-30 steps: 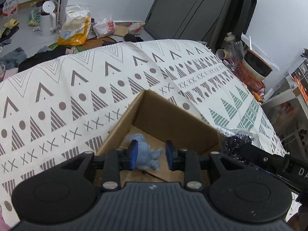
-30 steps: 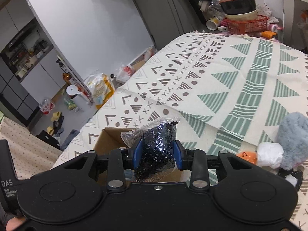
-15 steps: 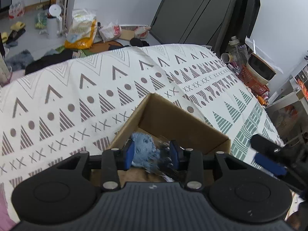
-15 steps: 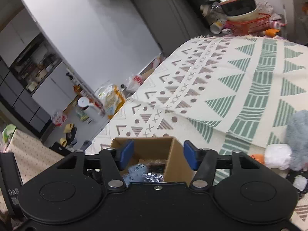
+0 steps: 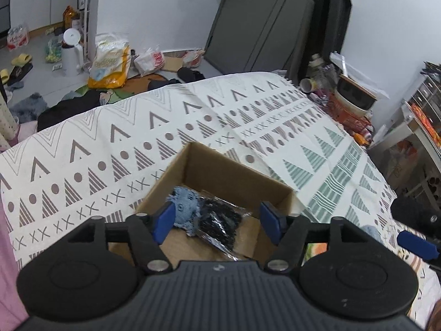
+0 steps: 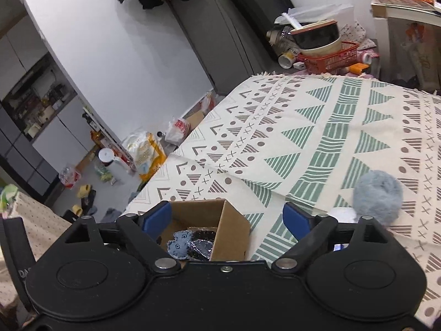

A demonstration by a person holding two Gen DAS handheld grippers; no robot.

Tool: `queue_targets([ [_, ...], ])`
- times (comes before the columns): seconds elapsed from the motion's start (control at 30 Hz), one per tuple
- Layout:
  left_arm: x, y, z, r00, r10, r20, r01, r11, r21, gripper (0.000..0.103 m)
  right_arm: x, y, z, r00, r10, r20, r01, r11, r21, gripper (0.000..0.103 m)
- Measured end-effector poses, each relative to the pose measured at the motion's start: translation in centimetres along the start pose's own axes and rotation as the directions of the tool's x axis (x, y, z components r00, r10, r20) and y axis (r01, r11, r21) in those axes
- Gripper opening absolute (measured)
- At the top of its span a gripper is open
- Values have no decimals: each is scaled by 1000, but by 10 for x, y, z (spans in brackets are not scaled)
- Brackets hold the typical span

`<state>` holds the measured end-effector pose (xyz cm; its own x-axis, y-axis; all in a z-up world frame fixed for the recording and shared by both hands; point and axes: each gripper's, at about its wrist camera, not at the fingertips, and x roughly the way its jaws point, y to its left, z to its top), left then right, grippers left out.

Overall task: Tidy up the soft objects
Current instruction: 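Open both tools to drop the plush and bag into the box, then move the left tool to the blue-white snack box while the right tool approaches the black heart pouch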

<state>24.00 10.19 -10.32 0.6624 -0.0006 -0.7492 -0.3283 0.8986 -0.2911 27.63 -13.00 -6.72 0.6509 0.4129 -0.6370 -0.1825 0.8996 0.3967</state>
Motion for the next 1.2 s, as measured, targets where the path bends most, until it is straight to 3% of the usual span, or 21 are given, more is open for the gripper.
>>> queue_targets([
  [0.4, -50, -50, -26, 1000, -30, -8, 30, 993, 114, 83, -53, -34, -9, 998, -56, -16, 57, 998, 6, 101],
  [0.77, -77, -90, -46, 1000, 4, -9, -2, 982, 188, 84, -88, -73, -20, 999, -52, 5, 52, 997, 49, 103],
  [1.2, -72, -129, -69, 999, 10, -39, -1, 974, 228, 84, -100, -115, -35, 998, -58, -22, 60, 989, 137, 103],
])
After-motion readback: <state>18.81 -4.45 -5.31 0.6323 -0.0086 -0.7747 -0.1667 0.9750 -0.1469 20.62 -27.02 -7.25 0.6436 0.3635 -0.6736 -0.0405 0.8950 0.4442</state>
